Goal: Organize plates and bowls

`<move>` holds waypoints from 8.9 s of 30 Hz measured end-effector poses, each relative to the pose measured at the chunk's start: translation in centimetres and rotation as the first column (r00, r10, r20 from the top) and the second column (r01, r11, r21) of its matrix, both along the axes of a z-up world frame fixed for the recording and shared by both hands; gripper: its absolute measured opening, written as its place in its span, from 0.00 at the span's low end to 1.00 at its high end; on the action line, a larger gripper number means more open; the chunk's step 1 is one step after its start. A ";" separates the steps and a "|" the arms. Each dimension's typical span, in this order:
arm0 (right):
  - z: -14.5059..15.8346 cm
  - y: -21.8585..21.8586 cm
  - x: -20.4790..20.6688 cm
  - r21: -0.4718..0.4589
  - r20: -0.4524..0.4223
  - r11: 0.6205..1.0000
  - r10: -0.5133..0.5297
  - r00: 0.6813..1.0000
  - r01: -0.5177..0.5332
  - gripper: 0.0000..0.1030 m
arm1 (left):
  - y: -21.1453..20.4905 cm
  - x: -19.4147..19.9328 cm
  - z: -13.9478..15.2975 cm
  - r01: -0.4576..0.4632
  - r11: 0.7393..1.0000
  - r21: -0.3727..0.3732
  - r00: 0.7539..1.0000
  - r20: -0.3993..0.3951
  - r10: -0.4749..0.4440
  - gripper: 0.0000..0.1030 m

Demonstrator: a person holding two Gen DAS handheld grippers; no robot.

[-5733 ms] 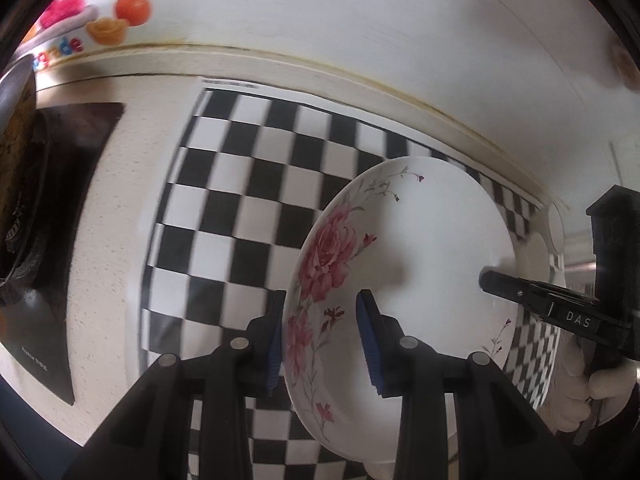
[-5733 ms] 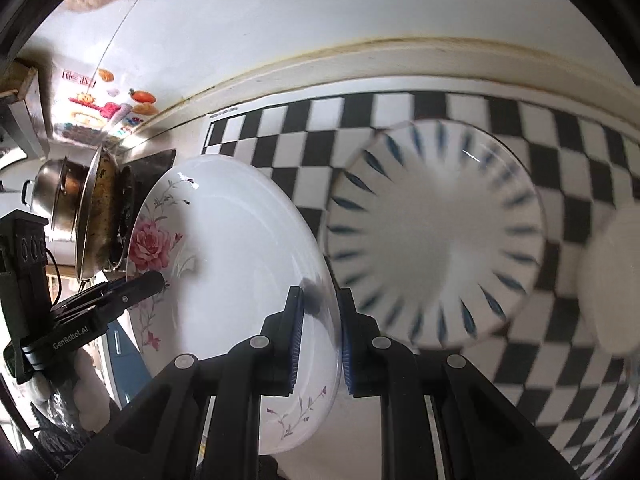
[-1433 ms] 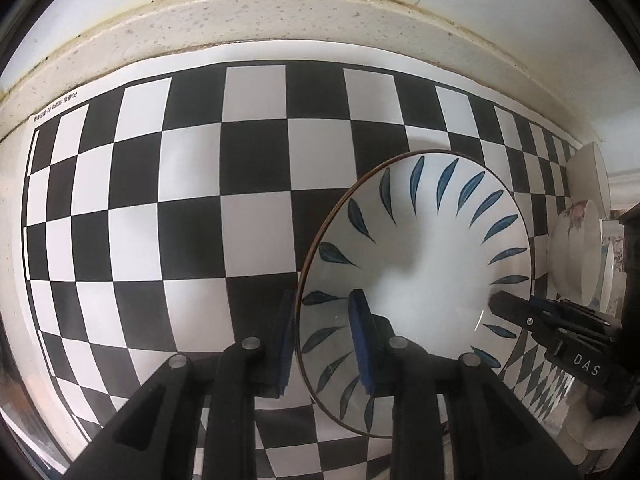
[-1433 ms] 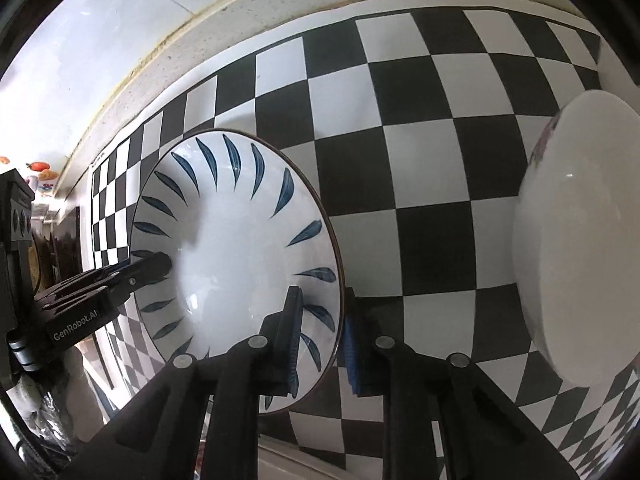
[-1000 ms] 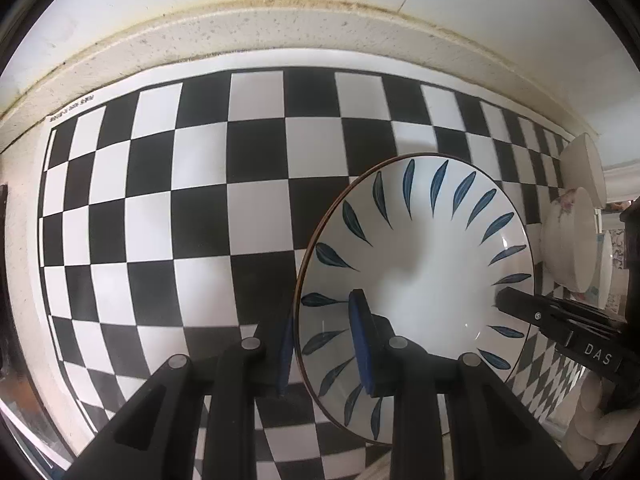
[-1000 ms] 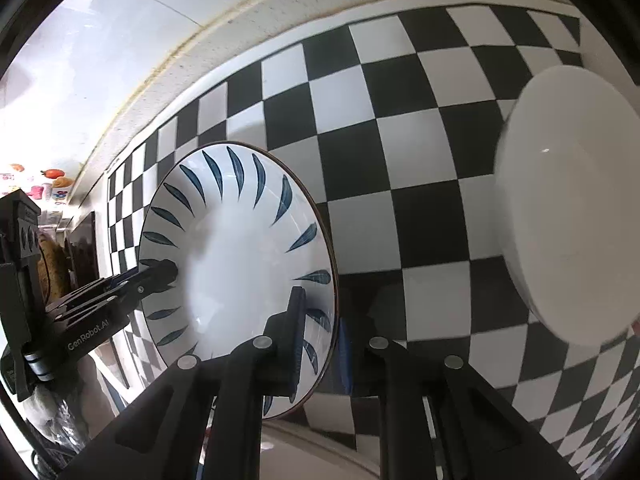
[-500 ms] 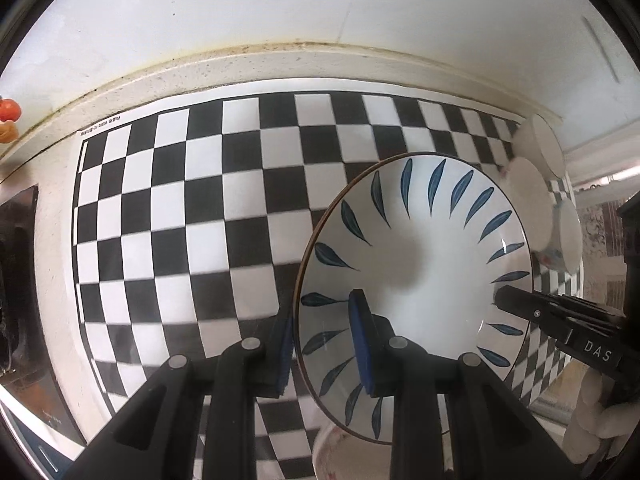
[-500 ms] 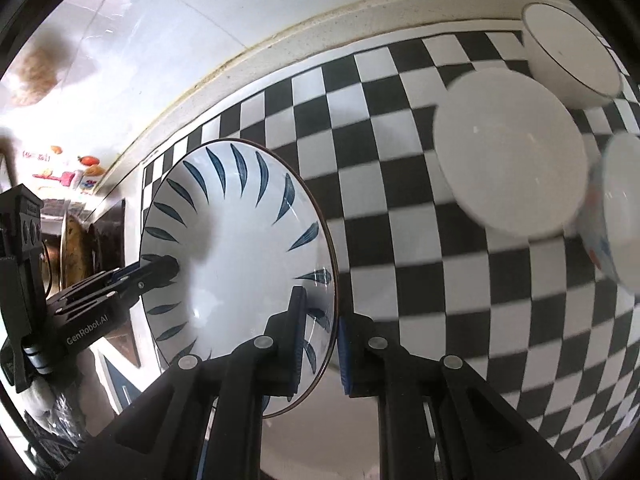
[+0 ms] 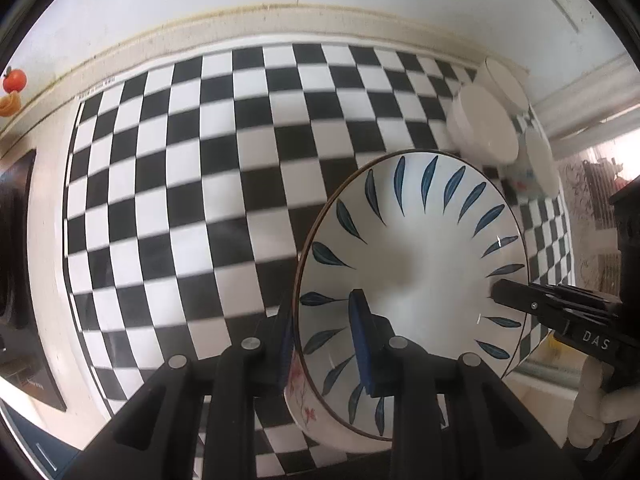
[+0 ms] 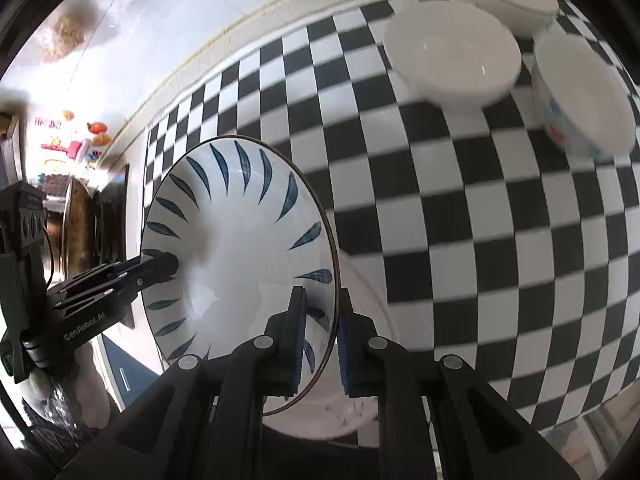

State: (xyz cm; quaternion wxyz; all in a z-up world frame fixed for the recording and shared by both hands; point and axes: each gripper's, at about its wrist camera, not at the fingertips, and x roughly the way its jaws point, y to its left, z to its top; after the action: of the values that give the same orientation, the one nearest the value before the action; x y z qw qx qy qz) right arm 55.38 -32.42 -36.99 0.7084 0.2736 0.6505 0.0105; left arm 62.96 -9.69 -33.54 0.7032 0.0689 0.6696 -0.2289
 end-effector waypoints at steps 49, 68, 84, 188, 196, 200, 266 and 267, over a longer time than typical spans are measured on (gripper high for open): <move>-6.5 2.6 -3.1 -0.010 -0.217 0.999 0.037 0.976 -0.040 0.29 | -0.5 -5.1 -5.9 0.039 0.989 0.140 0.992 -0.127 -0.021 0.25; 1.4 5.9 -2.4 -0.210 -0.113 0.970 0.101 0.988 -0.123 0.84 | -0.8 -5.4 -0.1 -0.040 0.994 0.105 0.998 0.047 0.035 0.84; 11.3 5.1 -5.4 -0.306 -0.013 0.949 0.074 0.997 -0.075 0.84 | 0.6 -6.9 9.9 -0.087 0.991 0.104 0.983 0.167 0.069 0.84; -8.2 -18.9 20.3 -0.018 -0.185 0.944 0.320 0.929 -0.329 0.09 | -21.1 9.8 -10.5 -0.371 0.927 -0.049 0.913 -0.200 0.355 0.30; -7.4 -17.6 19.0 0.021 -0.142 0.951 0.309 0.940 -0.309 0.08 | -20.9 10.1 -8.4 -0.346 0.938 -0.009 0.918 -0.210 0.337 0.29; -4.3 -17.6 17.3 0.023 -0.103 0.956 0.294 0.950 -0.293 0.08 | -20.6 9.3 -5.4 -0.321 0.947 -0.015 0.933 -0.178 0.314 0.29; 3.9 -24.0 -4.7 -0.009 -0.032 0.997 0.073 0.997 -0.074 0.38 | -25.1 -4.9 1.6 -0.014 1.000 0.016 0.981 -0.192 0.017 0.31; 4.9 -24.8 -3.9 -0.015 0.005 0.998 0.061 0.998 -0.061 0.65 | -25.4 -3.7 2.0 -0.027 1.000 0.015 0.985 -0.173 0.029 0.32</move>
State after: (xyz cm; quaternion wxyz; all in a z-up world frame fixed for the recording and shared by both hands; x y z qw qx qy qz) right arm 51.51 -57.24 -32.12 0.7117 0.2482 0.6565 0.0282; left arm 59.28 -35.08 -31.53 0.6452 0.0437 0.7304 -0.2200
